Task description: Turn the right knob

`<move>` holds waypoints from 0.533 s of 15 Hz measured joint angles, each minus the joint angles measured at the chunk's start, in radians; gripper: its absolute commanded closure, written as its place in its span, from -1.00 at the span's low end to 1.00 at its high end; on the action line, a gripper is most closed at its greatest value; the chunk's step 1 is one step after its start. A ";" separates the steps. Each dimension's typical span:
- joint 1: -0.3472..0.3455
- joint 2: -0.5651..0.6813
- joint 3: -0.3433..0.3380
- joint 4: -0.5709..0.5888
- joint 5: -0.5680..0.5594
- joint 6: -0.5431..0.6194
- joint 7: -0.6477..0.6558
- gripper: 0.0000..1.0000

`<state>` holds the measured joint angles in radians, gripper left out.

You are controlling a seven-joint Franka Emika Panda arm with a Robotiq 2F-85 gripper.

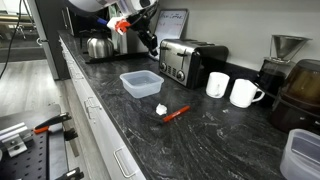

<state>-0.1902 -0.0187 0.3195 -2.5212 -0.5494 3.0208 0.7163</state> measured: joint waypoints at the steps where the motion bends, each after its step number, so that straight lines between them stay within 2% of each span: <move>1: 0.002 0.023 0.000 0.005 0.024 0.021 -0.013 1.00; 8: 0.000 0.109 -0.027 0.091 0.007 0.109 -0.022 1.00</move>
<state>-0.1904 0.0902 0.2928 -2.4305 -0.5421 3.1294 0.6941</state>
